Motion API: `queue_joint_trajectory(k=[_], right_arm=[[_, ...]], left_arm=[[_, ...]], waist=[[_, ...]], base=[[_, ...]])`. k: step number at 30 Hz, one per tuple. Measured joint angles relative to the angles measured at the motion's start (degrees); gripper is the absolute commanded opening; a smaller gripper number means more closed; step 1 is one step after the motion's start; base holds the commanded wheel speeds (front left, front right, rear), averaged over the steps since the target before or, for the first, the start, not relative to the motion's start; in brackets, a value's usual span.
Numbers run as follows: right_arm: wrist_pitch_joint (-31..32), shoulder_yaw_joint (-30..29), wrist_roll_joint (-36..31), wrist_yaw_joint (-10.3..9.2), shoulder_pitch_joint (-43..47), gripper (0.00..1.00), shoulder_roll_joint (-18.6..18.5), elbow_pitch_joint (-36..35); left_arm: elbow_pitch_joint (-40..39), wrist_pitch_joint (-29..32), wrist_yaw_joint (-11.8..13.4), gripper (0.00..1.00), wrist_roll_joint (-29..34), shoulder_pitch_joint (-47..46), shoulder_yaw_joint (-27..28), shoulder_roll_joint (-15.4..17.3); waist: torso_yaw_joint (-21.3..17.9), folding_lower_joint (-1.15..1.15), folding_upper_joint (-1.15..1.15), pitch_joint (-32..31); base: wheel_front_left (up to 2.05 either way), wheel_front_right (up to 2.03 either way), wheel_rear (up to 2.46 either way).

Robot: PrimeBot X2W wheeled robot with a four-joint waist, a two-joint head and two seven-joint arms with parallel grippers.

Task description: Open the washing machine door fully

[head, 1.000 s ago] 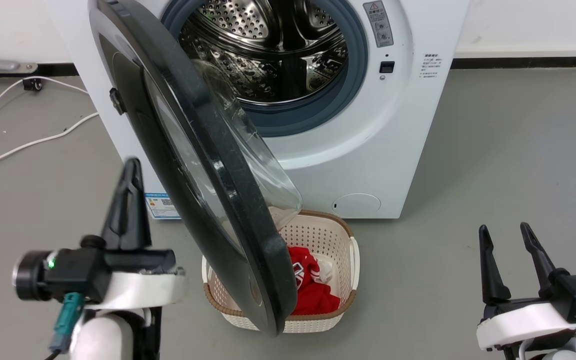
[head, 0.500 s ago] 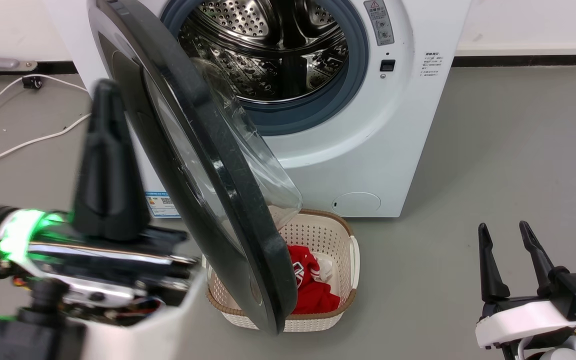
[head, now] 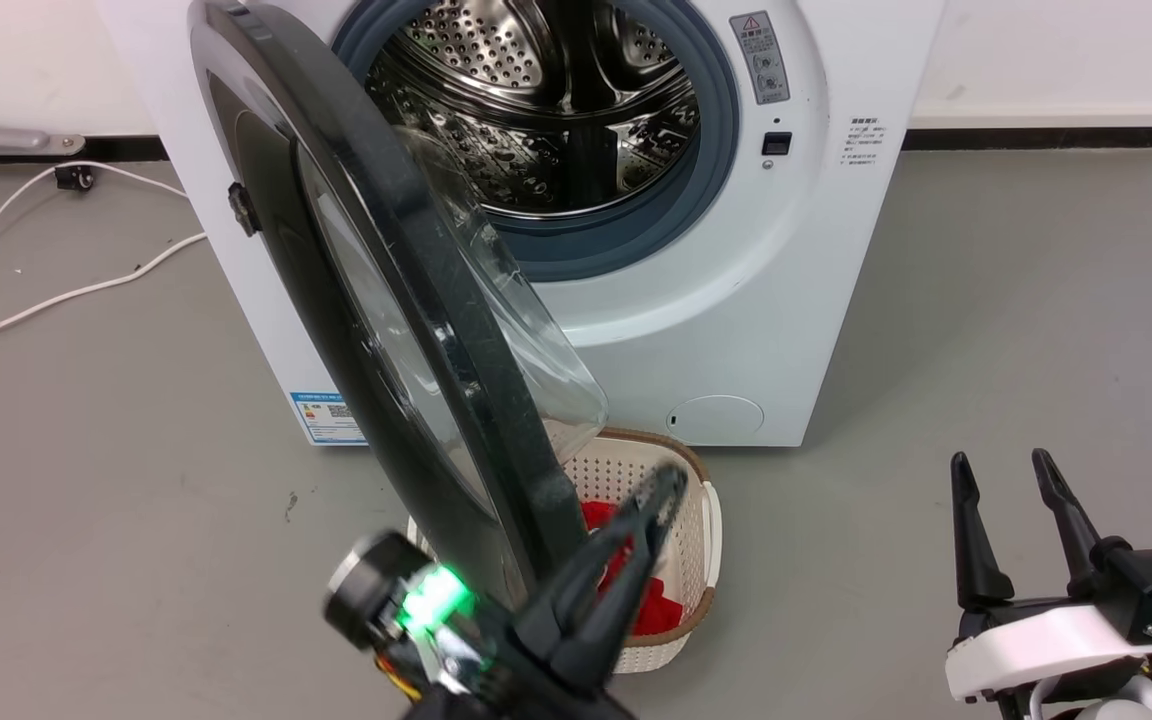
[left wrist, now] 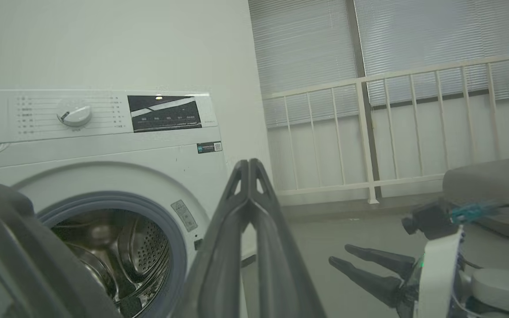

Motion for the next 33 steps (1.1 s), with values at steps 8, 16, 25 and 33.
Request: queue_joint_trajectory(k=[8,16,25,33], right_arm=[[0.01,0.2,0.58,0.0,0.5,1.0,0.01,0.1],[0.09,0.54,0.82,0.0,0.49,1.0,0.01,0.21],[0.16,0.94,1.76,0.0,0.15,1.0,0.01,0.7],[0.14,1.38,2.85,0.0,-0.42,1.0,0.01,1.59]], left_arm=[[9.77,0.0,-0.22,0.0,-1.78,6.34,-3.7,2.74],[17.3,0.0,-0.15,0.0,-3.44,3.91,-1.44,0.94],[21.92,0.01,-0.15,0.0,-4.61,-2.01,0.83,-1.44],[25.35,-0.05,0.27,0.0,-4.68,-3.79,2.59,-2.78]], waist=[[0.57,0.0,0.0,-0.28],[0.71,0.0,0.0,0.01],[-0.15,0.0,0.0,1.29],[-0.73,0.0,0.0,2.11]], base=[[0.0,0.0,0.0],[0.0,0.0,0.0],[0.0,0.0,0.0],[0.0,0.0,0.0]])
